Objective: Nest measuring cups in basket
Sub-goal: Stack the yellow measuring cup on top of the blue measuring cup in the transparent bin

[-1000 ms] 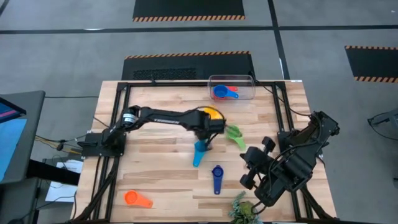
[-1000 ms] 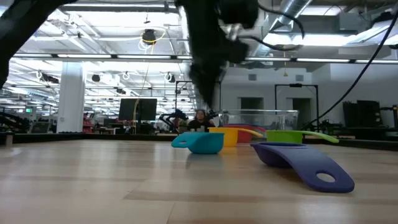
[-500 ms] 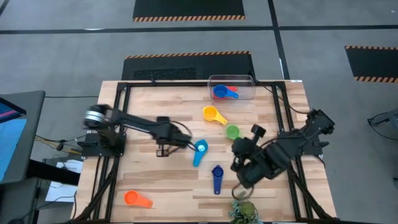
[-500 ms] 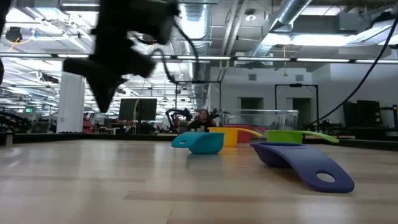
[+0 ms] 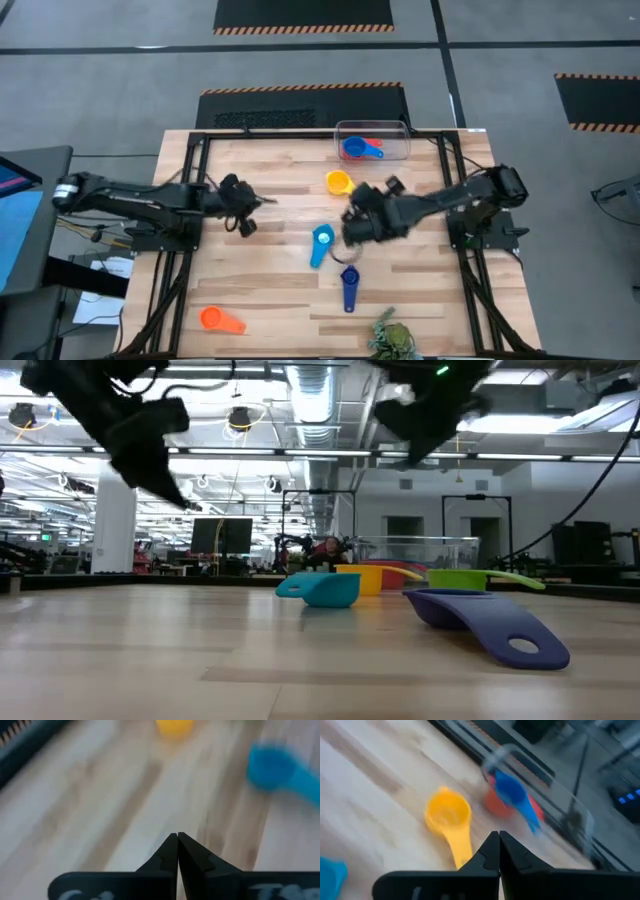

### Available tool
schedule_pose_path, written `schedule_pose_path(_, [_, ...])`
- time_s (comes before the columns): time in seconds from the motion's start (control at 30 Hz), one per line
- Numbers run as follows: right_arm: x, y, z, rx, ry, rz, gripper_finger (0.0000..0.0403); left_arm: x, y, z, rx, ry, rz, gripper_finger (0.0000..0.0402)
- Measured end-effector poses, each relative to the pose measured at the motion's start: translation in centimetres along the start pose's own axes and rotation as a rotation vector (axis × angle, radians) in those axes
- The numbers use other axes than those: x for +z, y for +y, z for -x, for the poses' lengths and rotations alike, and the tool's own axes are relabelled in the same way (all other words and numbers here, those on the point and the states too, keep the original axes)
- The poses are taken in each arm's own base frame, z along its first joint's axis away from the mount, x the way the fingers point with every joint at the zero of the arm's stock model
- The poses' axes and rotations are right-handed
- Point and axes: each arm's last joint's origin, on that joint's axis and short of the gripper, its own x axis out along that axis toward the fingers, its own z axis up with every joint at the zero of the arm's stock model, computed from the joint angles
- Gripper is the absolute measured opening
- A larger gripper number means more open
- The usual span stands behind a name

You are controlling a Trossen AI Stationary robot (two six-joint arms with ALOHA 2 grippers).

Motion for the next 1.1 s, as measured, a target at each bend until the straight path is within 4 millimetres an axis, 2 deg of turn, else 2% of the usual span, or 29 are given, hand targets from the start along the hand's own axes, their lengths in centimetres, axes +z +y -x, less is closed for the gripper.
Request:
schedule_pose_path(0.1, [2.5,0.6,-2.8,0.123,-0.03,0.03,0.0008,0.1,1.2,0.4,-0.007,-0.168,0.095,0.0])
schedule_pose_path(0.2, [5.4,0.8,-5.4,0.362,-0.137,0.066,0.0007,0.2,2.2,0.7,0.015,-0.254,0.15,0.0])
schedule_pose_path(0.33, [8.5,-1.4,-8.9,0.653,-0.264,0.065,0.0013,0.6,3.2,0.8,0.064,-0.29,0.188,0.0])
schedule_pose_path(0.4, [9.1,-3.0,-10.6,0.7,-0.233,0.04,0.0018,0.8,3.6,0.7,0.083,-0.307,0.2,0.0])
schedule_pose_path(0.57, [9.0,-6.1,-13.5,0.628,-0.081,-0.036,0.0022,1.4,4.3,0.3,0.112,-0.344,0.228,0.0])
schedule_pose_path(0.73, [9.6,-7.1,-12.9,0.618,0.016,-0.013,0.0016,1.5,4.6,-0.5,0.108,-0.312,0.238,0.0])
schedule_pose_path(0.9, [10.2,-7.1,-11.7,0.638,0.047,0.02,0.0022,1.3,4.5,-1.3,0.09,-0.264,0.249,0.0])
schedule_pose_path(1.1, [9.9,-6.9,-11.4,0.793,0.08,0.077,0.005,1.1,4.3,-2.2,0.055,-0.213,0.267,0.0])
